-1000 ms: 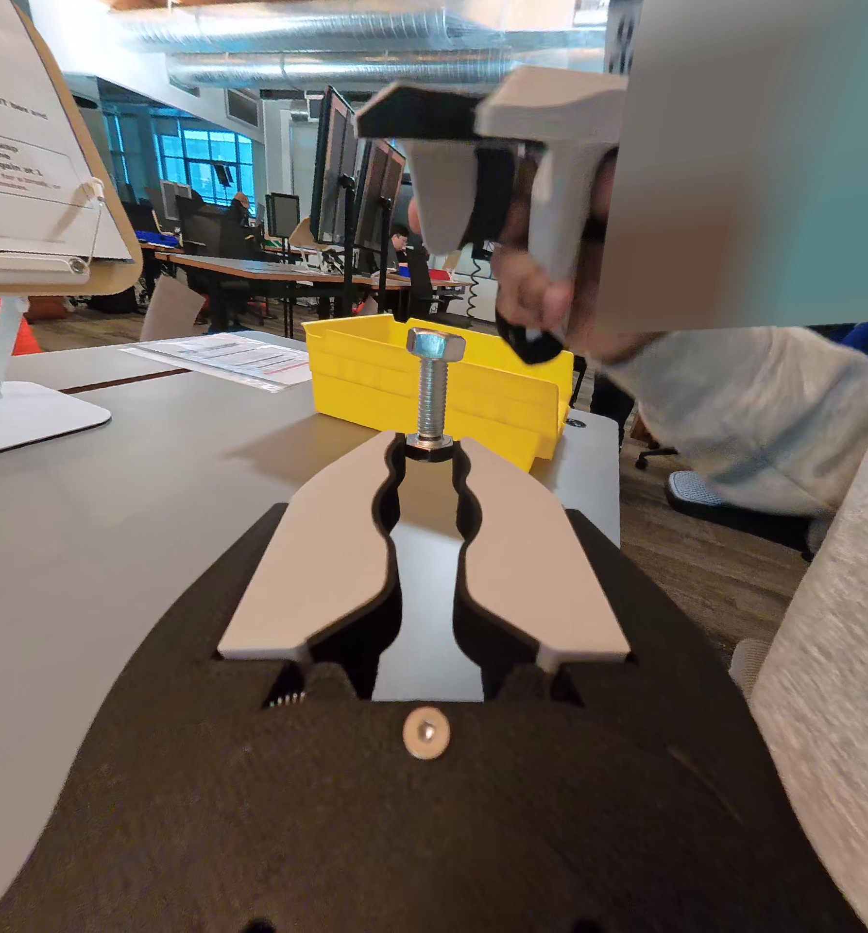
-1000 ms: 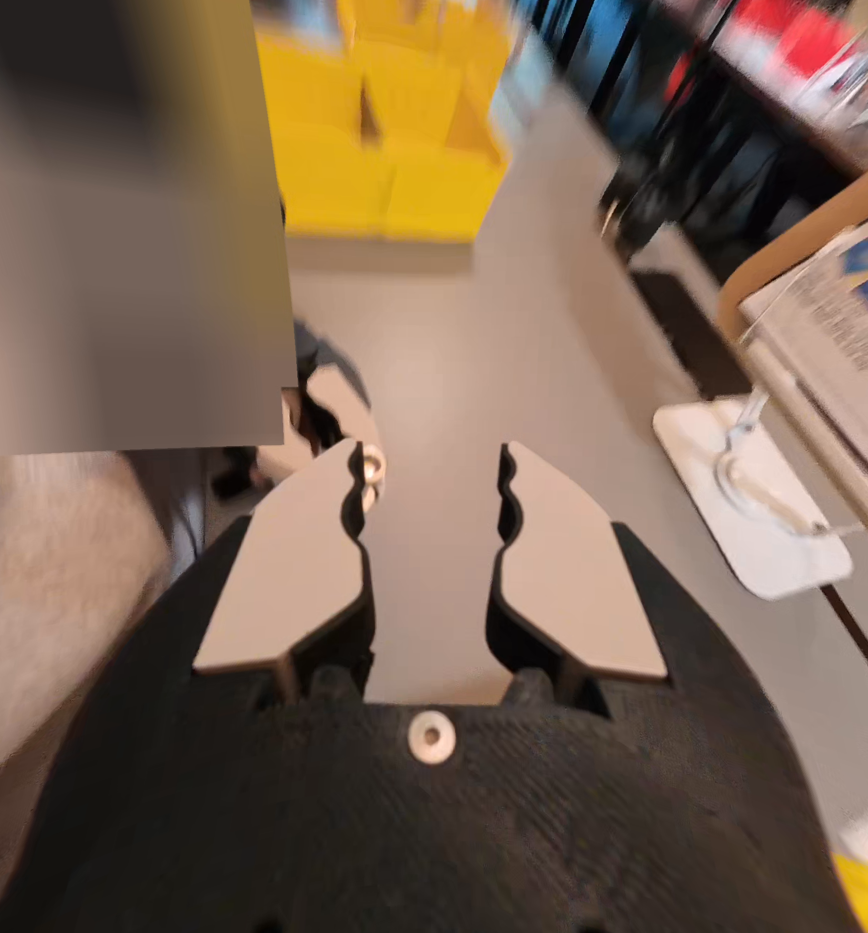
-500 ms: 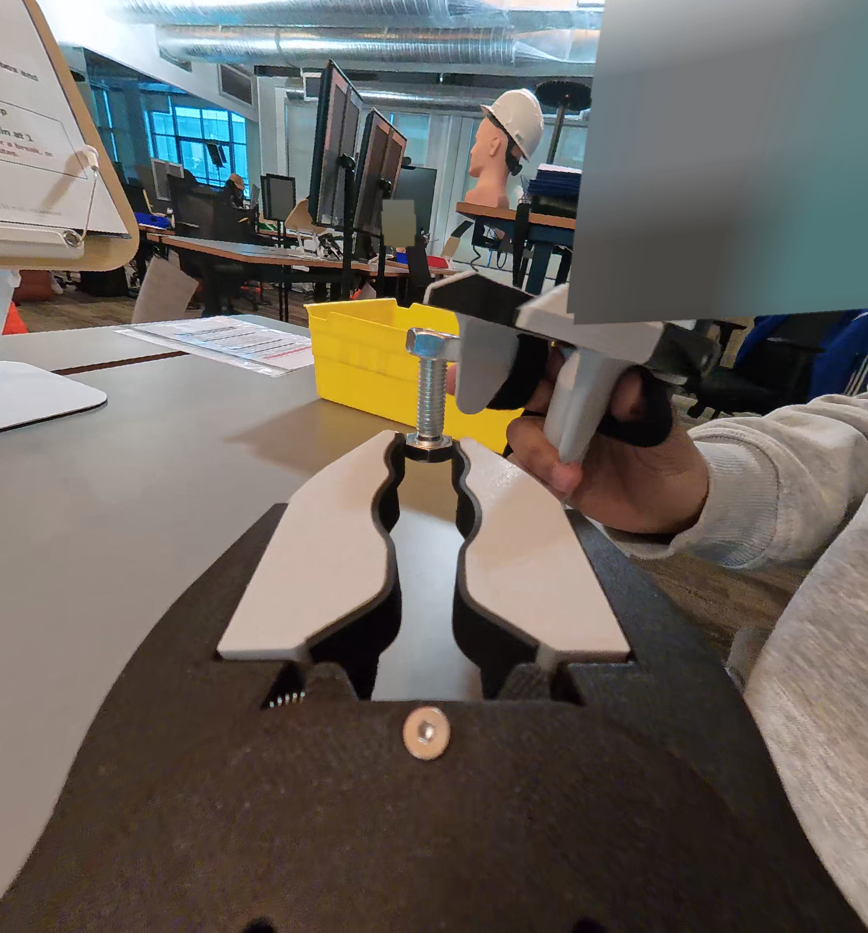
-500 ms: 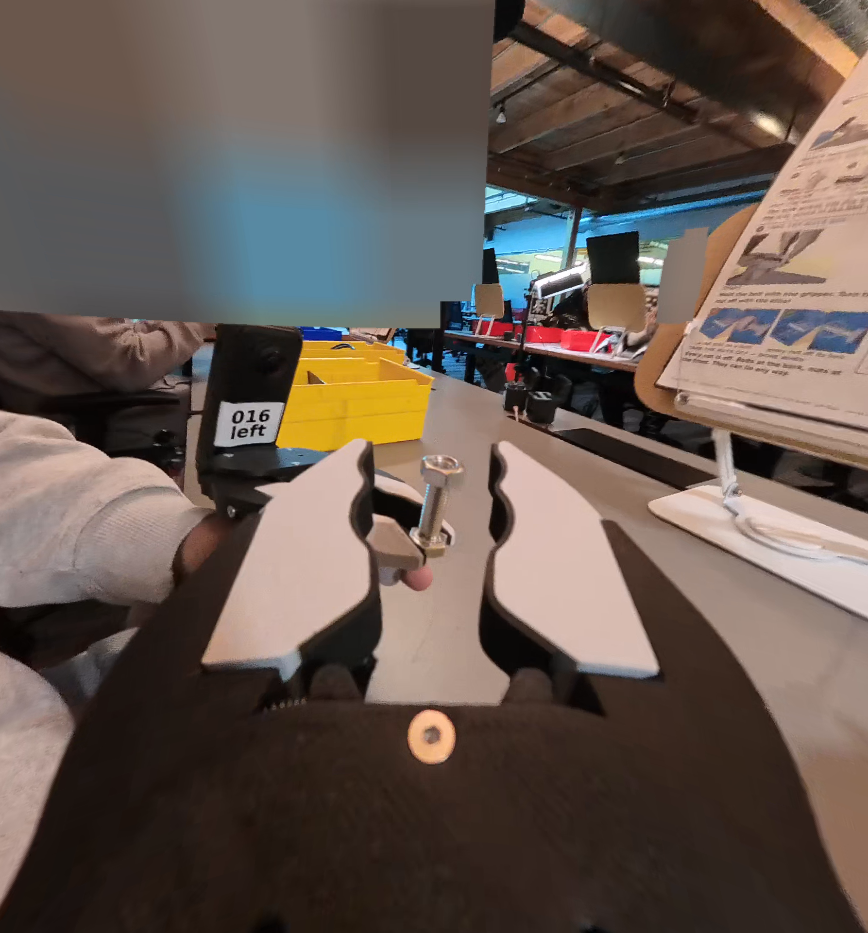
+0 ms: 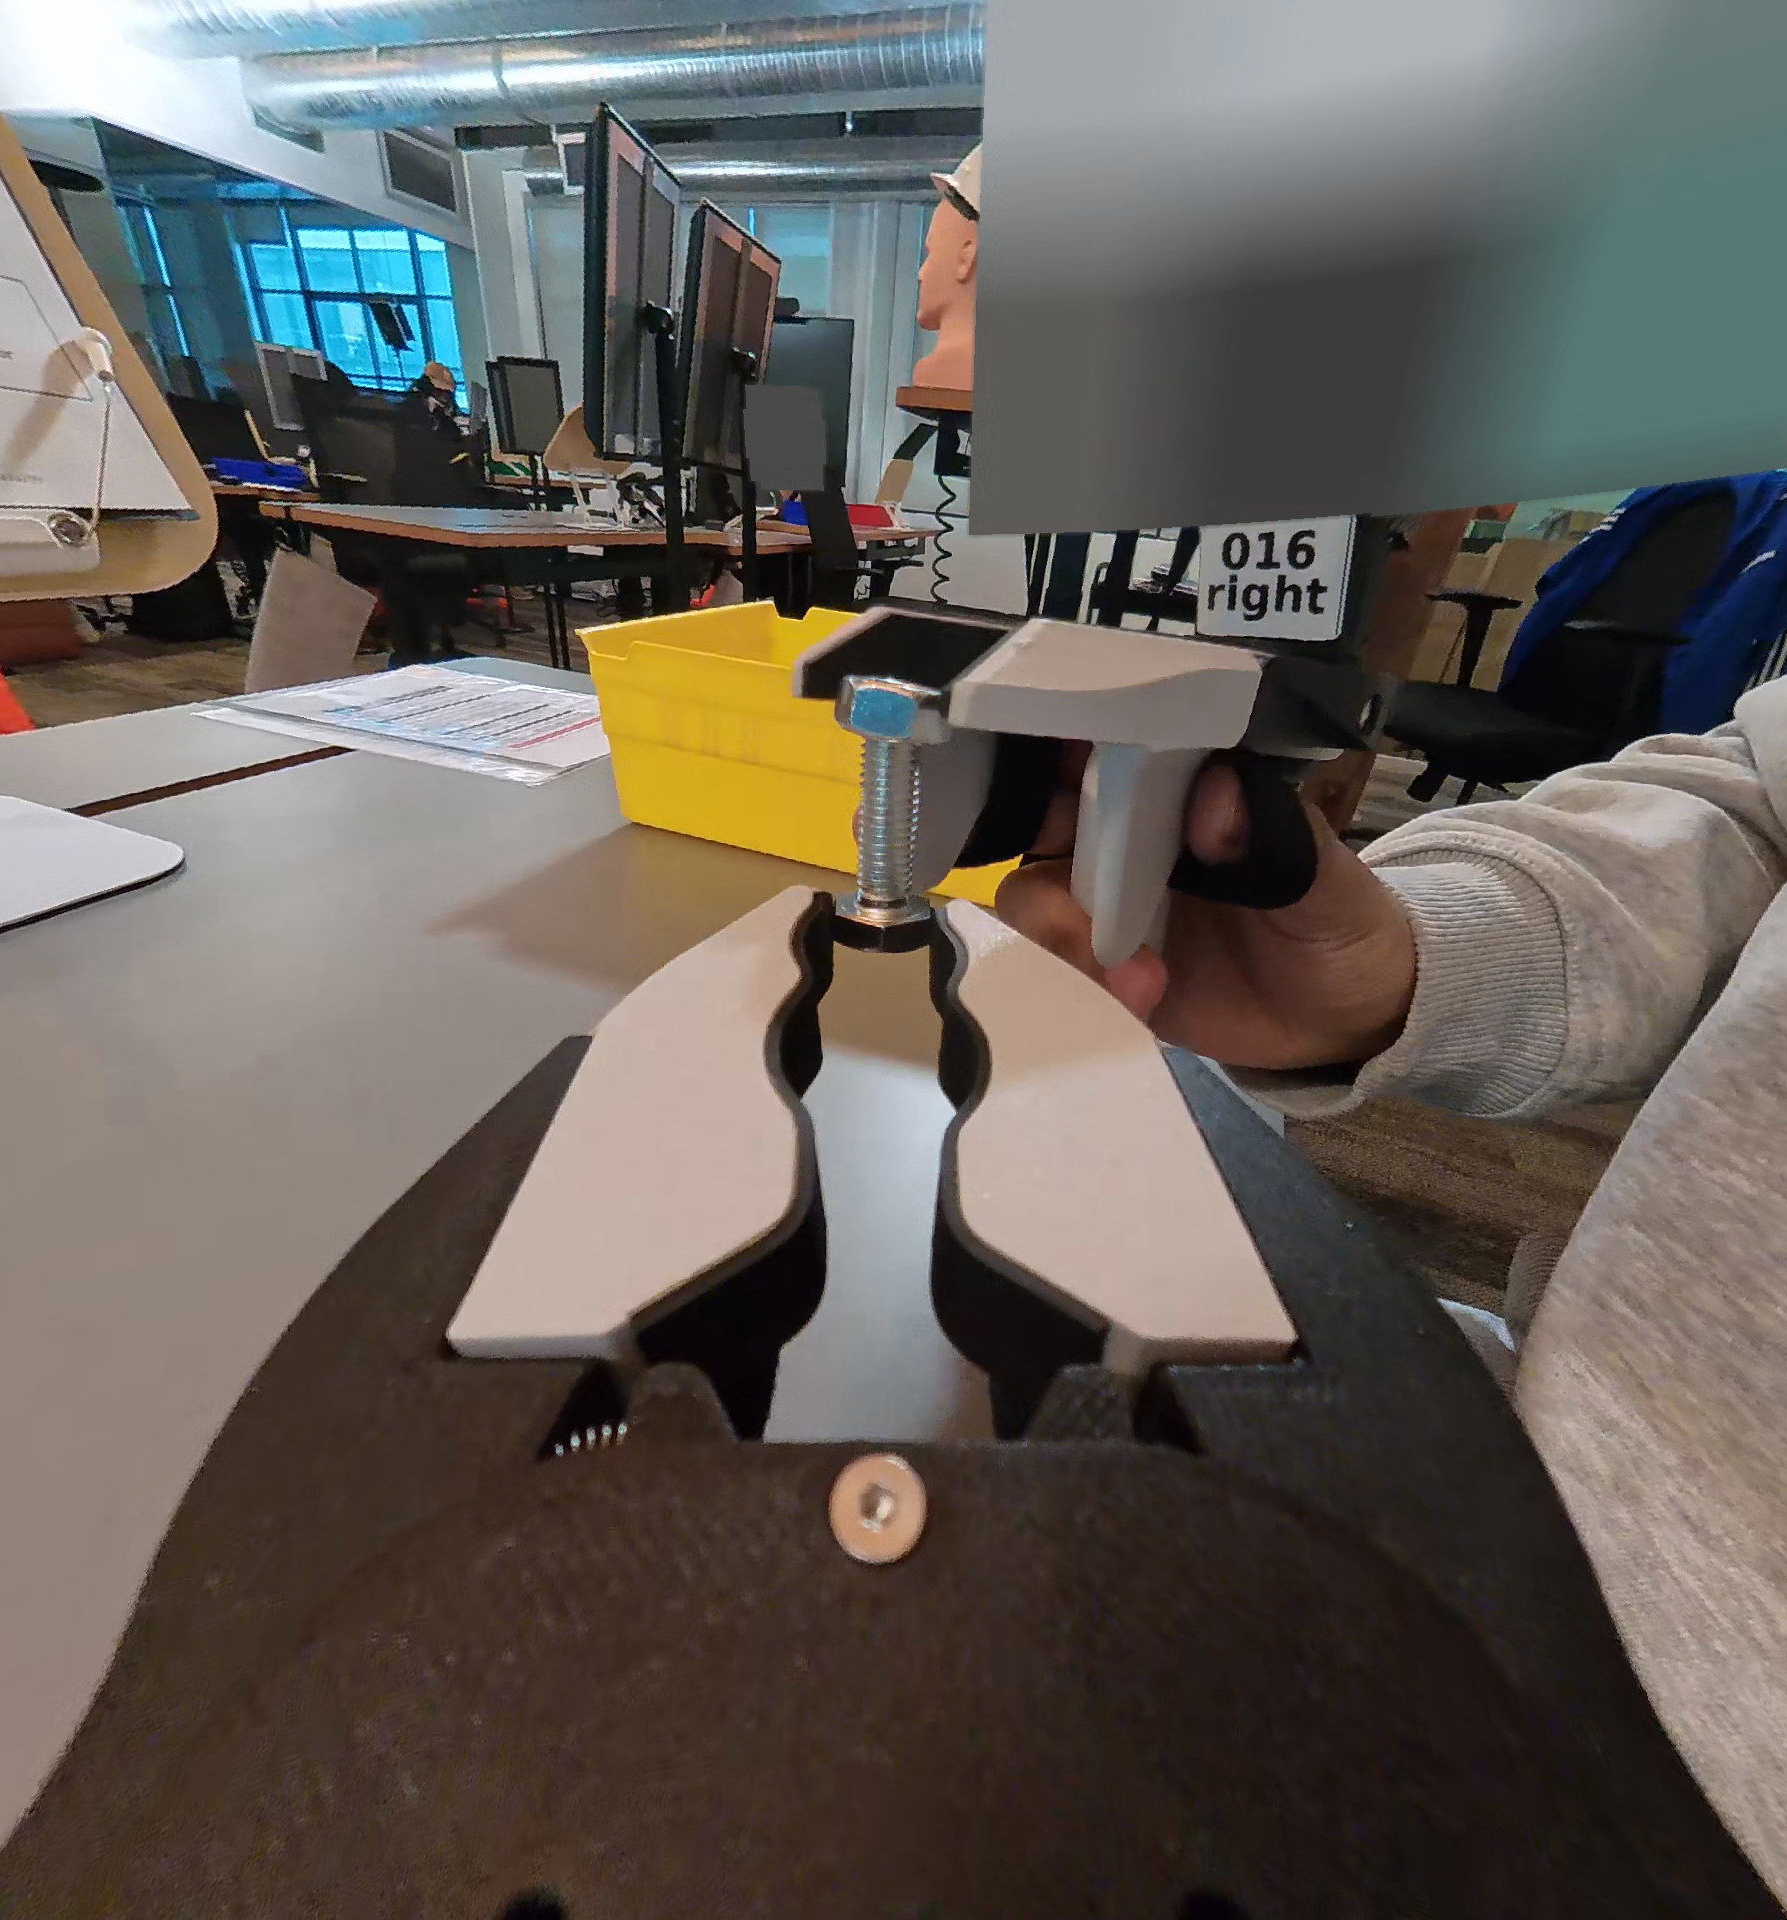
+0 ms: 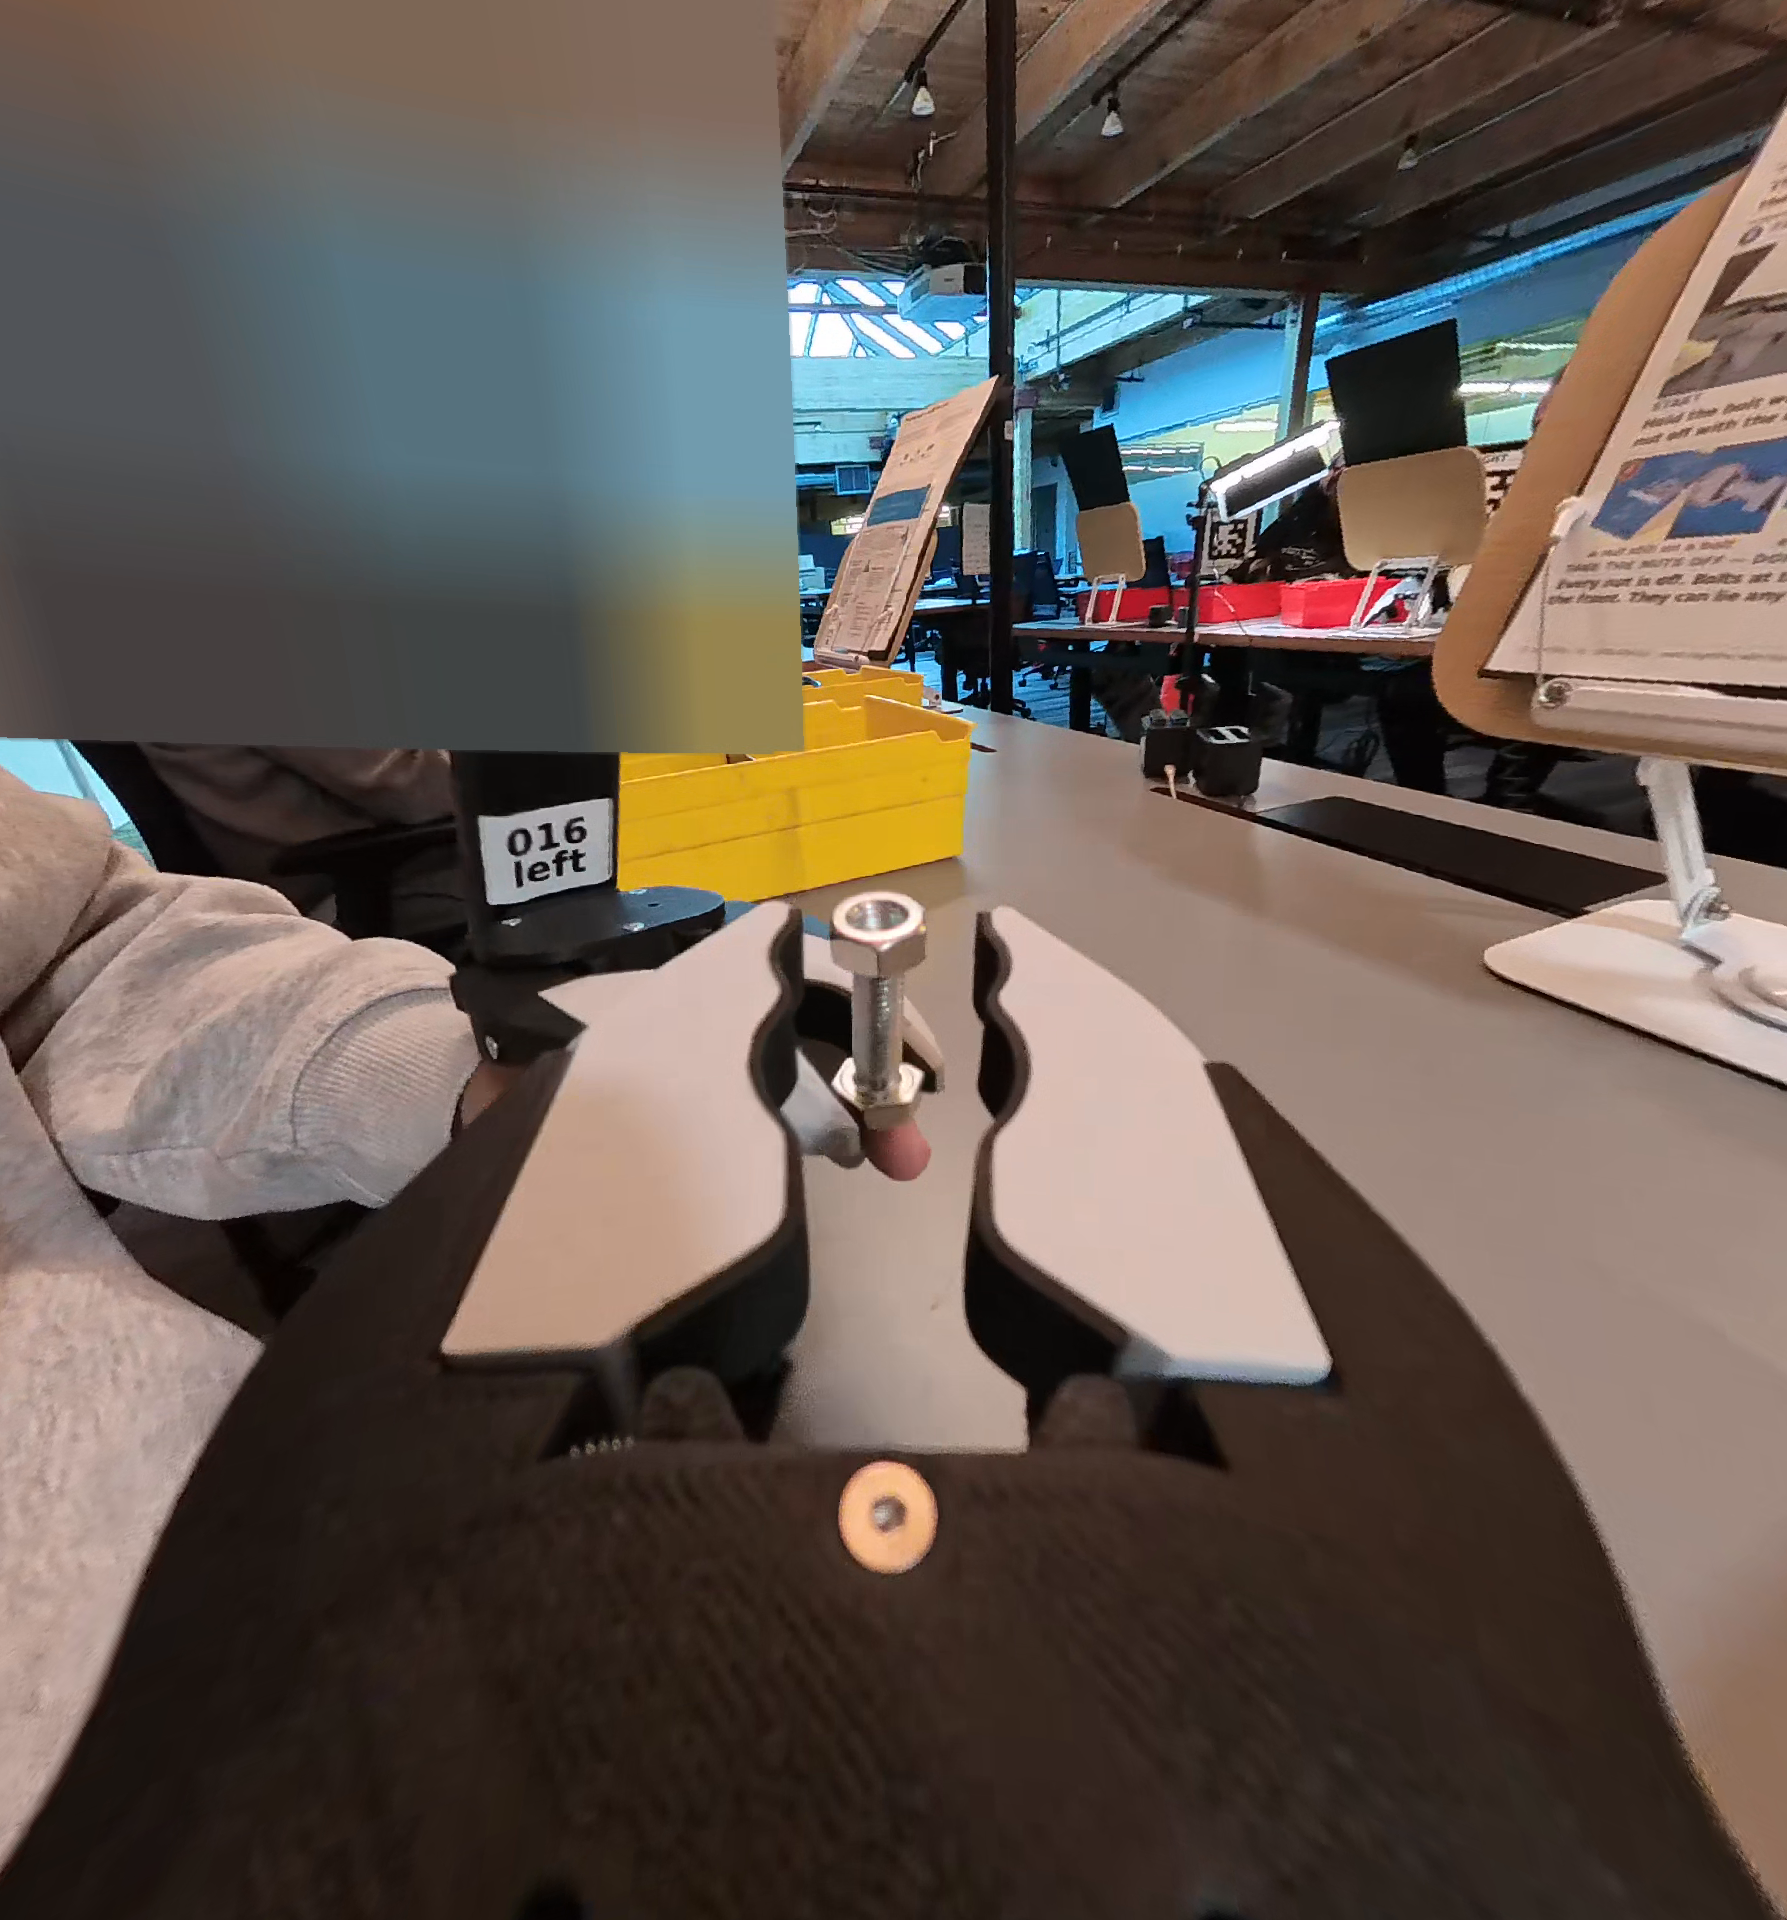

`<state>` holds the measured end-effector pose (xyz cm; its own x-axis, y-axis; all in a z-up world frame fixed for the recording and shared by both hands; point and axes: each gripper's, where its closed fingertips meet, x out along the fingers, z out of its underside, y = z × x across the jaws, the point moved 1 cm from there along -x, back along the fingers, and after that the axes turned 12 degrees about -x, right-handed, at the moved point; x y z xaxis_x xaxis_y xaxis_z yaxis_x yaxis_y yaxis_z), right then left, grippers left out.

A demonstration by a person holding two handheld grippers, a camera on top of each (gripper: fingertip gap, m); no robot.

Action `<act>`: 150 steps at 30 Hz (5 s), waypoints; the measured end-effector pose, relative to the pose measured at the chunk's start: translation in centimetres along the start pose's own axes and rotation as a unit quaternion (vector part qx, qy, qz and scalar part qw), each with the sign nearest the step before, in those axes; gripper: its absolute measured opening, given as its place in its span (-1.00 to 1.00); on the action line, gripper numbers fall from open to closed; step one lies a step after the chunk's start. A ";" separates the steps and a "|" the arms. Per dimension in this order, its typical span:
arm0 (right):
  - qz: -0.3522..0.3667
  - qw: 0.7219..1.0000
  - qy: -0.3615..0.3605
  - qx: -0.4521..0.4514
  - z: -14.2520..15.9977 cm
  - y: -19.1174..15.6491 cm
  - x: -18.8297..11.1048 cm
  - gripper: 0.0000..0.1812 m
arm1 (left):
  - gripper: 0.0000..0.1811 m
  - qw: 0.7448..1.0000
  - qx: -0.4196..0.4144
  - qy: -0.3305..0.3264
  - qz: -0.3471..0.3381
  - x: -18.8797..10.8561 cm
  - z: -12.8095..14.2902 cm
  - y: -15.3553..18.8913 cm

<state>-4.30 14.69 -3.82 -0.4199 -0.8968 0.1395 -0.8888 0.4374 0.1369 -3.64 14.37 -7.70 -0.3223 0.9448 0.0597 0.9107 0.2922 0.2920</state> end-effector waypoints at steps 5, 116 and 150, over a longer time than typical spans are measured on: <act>-0.004 1.000 -0.002 -0.009 -0.1 -0.2 0.0 -0.75 | -0.79 1.000 0.004 -0.002 0.003 0.0 0.1 0.2; -0.011 0.999 -0.011 -0.031 -0.2 -0.5 0.2 -0.74 | -0.79 1.000 -0.002 0.011 0.012 -0.2 -0.2 0.1; -0.015 0.993 -0.117 -0.011 -0.5 -0.5 -0.1 -0.79 | -0.79 1.000 -0.004 0.014 0.015 -0.1 -0.2 0.4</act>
<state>-3.71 14.56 -3.46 -0.4260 -0.8995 -0.0973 -0.8988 0.4085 0.1589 -3.28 14.34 -7.35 -0.3027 0.9483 0.0957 0.9181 0.2632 0.2963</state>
